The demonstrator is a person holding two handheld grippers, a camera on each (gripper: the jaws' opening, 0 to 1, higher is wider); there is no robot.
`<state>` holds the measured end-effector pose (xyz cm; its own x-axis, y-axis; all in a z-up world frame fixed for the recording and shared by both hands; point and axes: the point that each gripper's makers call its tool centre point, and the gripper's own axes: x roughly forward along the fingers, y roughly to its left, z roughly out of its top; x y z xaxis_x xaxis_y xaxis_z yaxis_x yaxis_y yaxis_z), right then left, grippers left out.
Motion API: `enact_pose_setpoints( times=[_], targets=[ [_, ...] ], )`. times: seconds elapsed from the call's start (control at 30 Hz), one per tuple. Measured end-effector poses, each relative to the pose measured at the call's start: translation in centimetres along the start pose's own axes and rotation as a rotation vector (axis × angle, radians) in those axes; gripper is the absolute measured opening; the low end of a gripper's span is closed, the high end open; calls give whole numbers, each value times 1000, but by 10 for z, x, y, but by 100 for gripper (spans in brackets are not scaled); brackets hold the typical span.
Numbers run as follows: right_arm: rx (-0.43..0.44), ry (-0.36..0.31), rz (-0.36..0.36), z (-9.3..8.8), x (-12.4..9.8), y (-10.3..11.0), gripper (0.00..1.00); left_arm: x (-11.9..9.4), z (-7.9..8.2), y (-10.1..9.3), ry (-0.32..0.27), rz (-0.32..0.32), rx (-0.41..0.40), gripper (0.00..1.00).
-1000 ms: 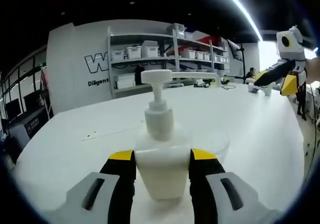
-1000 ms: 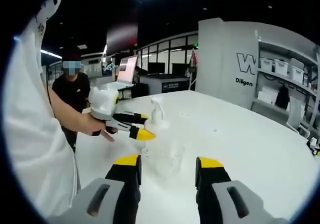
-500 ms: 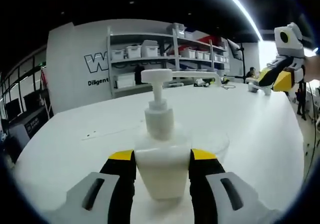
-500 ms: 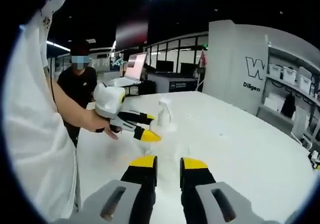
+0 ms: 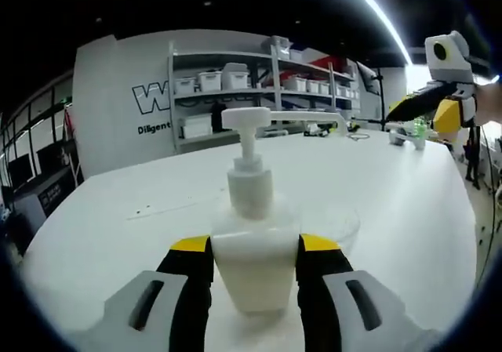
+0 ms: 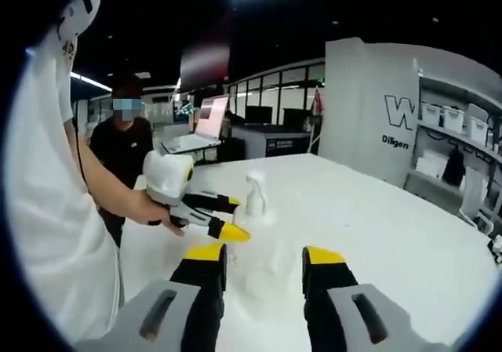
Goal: Hold the bottle steady, press the pump all the way down and release, and repeat the specified number of times to dispense into the cup
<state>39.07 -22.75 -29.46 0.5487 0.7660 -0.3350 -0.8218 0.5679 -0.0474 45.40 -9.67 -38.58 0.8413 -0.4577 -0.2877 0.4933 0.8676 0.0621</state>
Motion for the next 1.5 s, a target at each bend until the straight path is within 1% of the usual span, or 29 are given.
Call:
enact_pose_setpoints(
  times=[0.03, 0.07, 0.1, 0.13, 0.17, 0.2, 0.3, 0.37, 0.4, 0.47, 0.5, 0.57, 0.6, 0.67, 0.7, 0.73, 0.8, 0.87, 0.9, 0.97, 1.0, 1.07, 1.17, 1.2, 1.23, 1.3, 1.37, 1.43, 1.5],
  targets=[
    [-9, -20, -3, 4, 0, -1, 40, 0, 0, 0, 2, 0, 4, 40],
    [-11, -53, -11, 10, 3, -4, 45, 0, 0, 0, 1, 0, 2, 40],
    [8, -40, 0, 9, 4, -3, 41, 0, 0, -1, 1, 0, -1, 40],
    [-1, -20, 9, 8, 5, 0, 38, 0, 0, -1, 1, 0, 3, 40],
    [-50, -17, -5, 9, 7, -3, 42, 0, 0, -1, 2, -1, 1, 40],
    [-10, -20, 9, 9, 9, -1, 40, 0, 0, -1, 2, -2, 3, 40],
    [-21, -30, 19, 13, 13, 0, 39, 0, 0, -1, 3, -2, 3, 40],
    [-12, -22, 32, 14, 16, 2, 34, 0, -1, -1, 5, -1, 8, 40],
    [-23, -19, 24, 14, 18, 1, 36, 0, -1, -1, 5, -2, 5, 40],
    [2, -20, 44, 16, 18, 4, 30, 0, -1, -1, 5, -2, 7, 40],
    [-47, -20, 35, 17, 18, 3, 31, 0, -1, -1, 5, -2, 5, 40],
    [-2, -22, 48, 18, 19, 5, 30, 1, -1, -1, 6, -2, 7, 40],
    [-25, -20, 42, 18, 19, 5, 30, 1, -1, -1, 6, -1, 7, 40],
    [-15, -18, 48, 18, 21, 6, 29, 1, -1, -1, 5, -3, 8, 40],
    [-38, -17, 53, 19, 22, 7, 28, 1, -1, -1, 5, -2, 8, 40],
    [-24, -15, 55, 20, 24, 6, 28, 1, -1, -1, 6, -3, 7, 40],
    [-49, -14, 59, 21, 27, 7, 26, 1, -2, 0, 6, -3, 8, 40],
    [-33, -17, 67, 25, 30, 8, 26, 1, -2, 0, 6, -4, 9, 40],
    [-62, -15, 62, 25, 31, 6, 25, 1, -2, 0, 6, -3, 6, 40],
    [-46, -10, 74, 26, 33, 7, 23, 0, -2, 0, 7, -4, 10, 40],
    [-66, -12, 73, 27, 35, 8, 23, 0, -2, 0, 7, -3, 10, 40],
    [-51, -17, 84, 29, 37, 10, 23, 1, -2, 0, 9, -3, 7, 40],
    [-64, -11, 91, 30, 40, 11, 21, 0, -2, 0, 9, -3, 11, 40],
    [-70, -8, 90, 29, 41, 11, 22, 0, -2, 0, 10, -3, 10, 40],
    [-59, -6, 94, 29, 42, 10, 22, 1, -3, -1, 10, -3, 11, 40],
    [-97, -7, 87, 31, 43, 8, 19, 1, -3, -1, 11, -3, 11, 40],
    [-43, -12, 107, 33, 45, 10, 18, 1, -3, -1, 12, -3, 9, 39],
    [-80, 5, 104, 31, 48, 10, 19, 1, -3, -1, 12, -3, 12, 39],
    [-74, 2, 110, 31, 48, 11, 19, 0, -3, -1, 12, -4, 14, 40]
  ],
)
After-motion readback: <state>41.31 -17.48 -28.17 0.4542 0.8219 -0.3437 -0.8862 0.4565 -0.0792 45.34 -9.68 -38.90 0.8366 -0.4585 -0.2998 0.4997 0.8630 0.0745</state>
